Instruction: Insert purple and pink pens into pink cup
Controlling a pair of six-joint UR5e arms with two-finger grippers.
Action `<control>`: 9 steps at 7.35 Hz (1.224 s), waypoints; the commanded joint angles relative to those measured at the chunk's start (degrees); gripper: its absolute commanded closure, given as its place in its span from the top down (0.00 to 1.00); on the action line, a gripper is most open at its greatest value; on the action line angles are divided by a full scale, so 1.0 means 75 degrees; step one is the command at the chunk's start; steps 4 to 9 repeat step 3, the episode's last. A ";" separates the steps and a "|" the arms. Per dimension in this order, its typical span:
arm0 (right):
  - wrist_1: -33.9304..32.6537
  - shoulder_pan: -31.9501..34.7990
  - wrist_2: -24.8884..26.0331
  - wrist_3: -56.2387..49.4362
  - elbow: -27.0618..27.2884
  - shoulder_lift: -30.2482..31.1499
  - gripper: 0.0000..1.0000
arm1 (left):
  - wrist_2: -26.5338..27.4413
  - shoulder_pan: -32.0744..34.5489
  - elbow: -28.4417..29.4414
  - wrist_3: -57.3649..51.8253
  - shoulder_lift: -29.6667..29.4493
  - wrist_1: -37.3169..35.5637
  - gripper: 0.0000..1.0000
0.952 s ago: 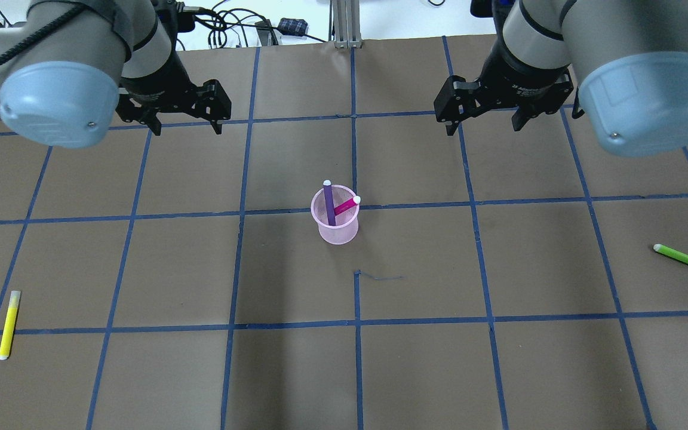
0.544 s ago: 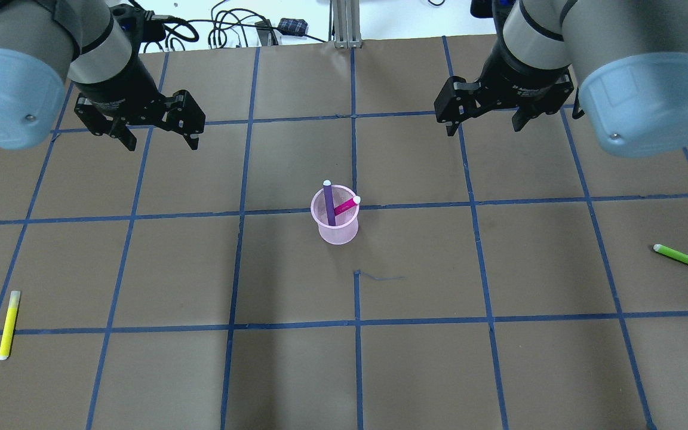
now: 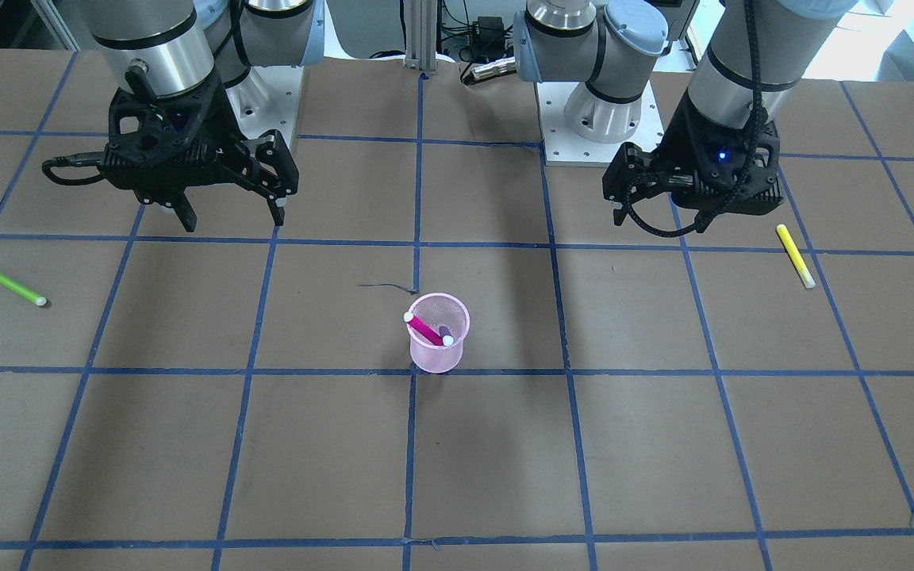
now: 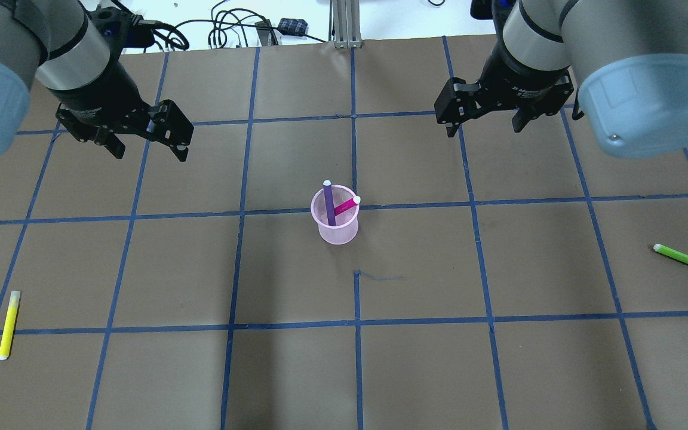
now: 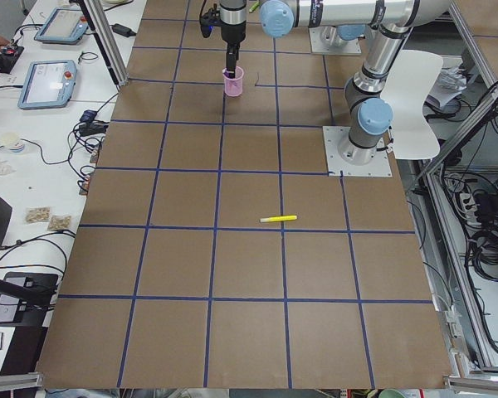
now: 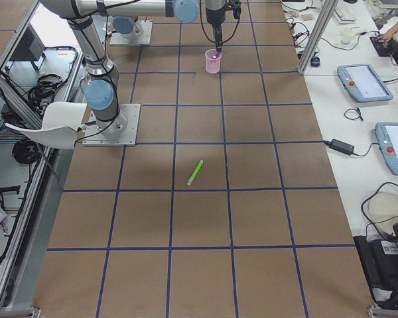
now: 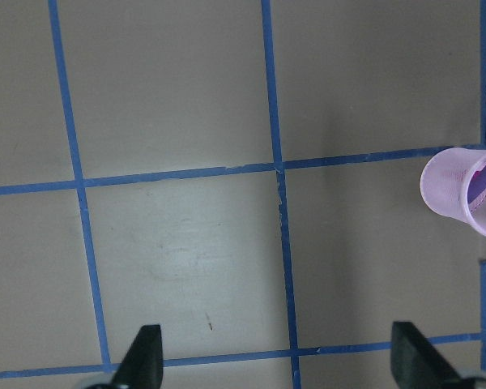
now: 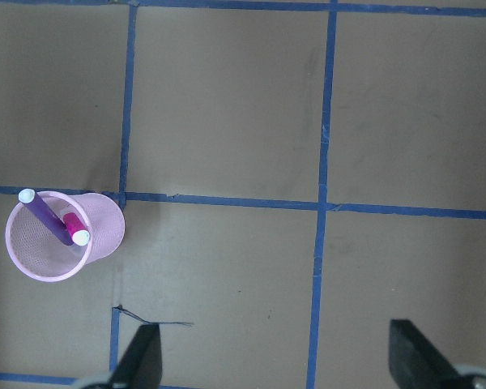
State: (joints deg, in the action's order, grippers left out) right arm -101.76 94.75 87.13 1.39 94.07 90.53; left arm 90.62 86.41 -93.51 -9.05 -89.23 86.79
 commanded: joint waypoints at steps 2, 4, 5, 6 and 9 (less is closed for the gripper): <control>0.0010 0.0012 -0.0039 0.0002 0.0020 0.0000 1.00 | 0.0012 -0.0131 -0.0094 -0.0035 0.0085 0.0029 1.00; 0.0010 0.0012 -0.0039 0.0002 0.0020 0.0000 1.00 | 0.0012 -0.0119 -0.0176 -0.0035 0.0085 0.0006 1.00; 0.0010 0.0012 -0.0039 0.0002 0.0020 0.0000 1.00 | 0.0012 -0.0119 -0.0176 -0.0035 0.0085 0.0006 1.00; 0.0010 0.0012 -0.0039 0.0002 0.0020 0.0000 1.00 | 0.0012 -0.0119 -0.0176 -0.0035 0.0085 0.0006 1.00; 0.0010 0.0012 -0.0039 0.0002 0.0020 0.0000 1.00 | 0.0012 -0.0119 -0.0176 -0.0035 0.0085 0.0006 1.00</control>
